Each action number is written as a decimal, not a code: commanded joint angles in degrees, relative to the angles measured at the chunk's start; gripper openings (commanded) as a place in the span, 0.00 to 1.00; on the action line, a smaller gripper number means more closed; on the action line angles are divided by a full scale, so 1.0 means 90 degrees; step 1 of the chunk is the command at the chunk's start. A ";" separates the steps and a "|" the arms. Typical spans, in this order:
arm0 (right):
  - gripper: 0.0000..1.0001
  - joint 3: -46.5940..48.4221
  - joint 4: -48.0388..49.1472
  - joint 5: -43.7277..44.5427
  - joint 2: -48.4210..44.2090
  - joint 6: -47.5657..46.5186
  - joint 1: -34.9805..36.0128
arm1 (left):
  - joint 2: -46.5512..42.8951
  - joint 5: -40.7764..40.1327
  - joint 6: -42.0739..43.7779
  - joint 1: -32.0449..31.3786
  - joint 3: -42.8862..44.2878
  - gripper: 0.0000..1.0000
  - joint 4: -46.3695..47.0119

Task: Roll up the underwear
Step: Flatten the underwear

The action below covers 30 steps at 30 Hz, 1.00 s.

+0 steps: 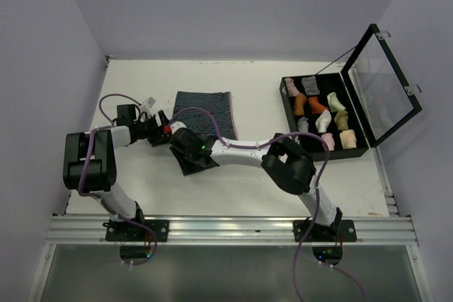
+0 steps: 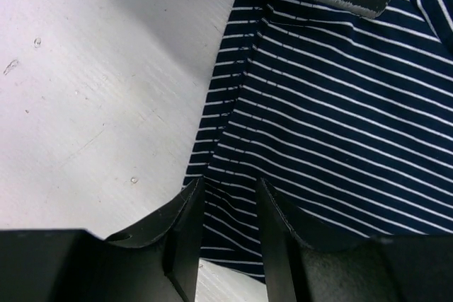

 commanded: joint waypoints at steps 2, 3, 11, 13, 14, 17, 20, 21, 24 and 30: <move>0.40 0.0238 0.0008 0.0163 -0.0109 0.0216 0.0024 | 0.0078 -0.0720 0.0076 0.0052 -0.0242 0.76 -0.0187; 0.40 0.0257 -0.0011 0.0173 -0.0099 0.0226 0.0024 | 0.0078 -0.0720 0.0066 0.0052 -0.0261 0.76 -0.0187; 0.38 0.0394 0.0018 0.0290 0.0145 0.0187 0.0024 | -0.0010 -0.0739 0.0037 0.0052 -0.0340 0.77 -0.0119; 0.32 0.0413 0.0018 0.0300 0.0165 0.0158 0.0024 | 0.0000 -0.0749 0.0047 0.0052 -0.0340 0.77 -0.0129; 0.29 0.0413 0.0028 0.0300 0.0184 0.0148 0.0024 | 0.0000 -0.0749 0.0047 0.0052 -0.0340 0.77 -0.0129; 0.27 0.0375 0.0018 0.0319 0.0214 0.0128 0.0014 | 0.0029 -0.0739 0.0017 0.0052 -0.0330 0.77 -0.0119; 0.27 0.0287 0.0028 0.0310 0.0224 0.0138 0.0014 | 0.0019 -0.0739 0.0017 0.0052 -0.0330 0.77 -0.0138; 0.26 0.0258 0.0057 0.0300 0.0233 0.0148 0.0024 | 0.0010 -0.0739 0.0037 0.0052 -0.0330 0.77 -0.0138; 0.12 0.0218 0.0077 0.0271 0.0165 0.0129 0.0014 | -0.0030 -0.0778 0.0037 0.0052 -0.0369 0.78 -0.0129; 0.01 0.0170 0.0008 0.0154 -0.0176 0.0060 0.0014 | -0.0020 -0.0856 0.0037 0.0052 -0.0359 0.78 -0.0148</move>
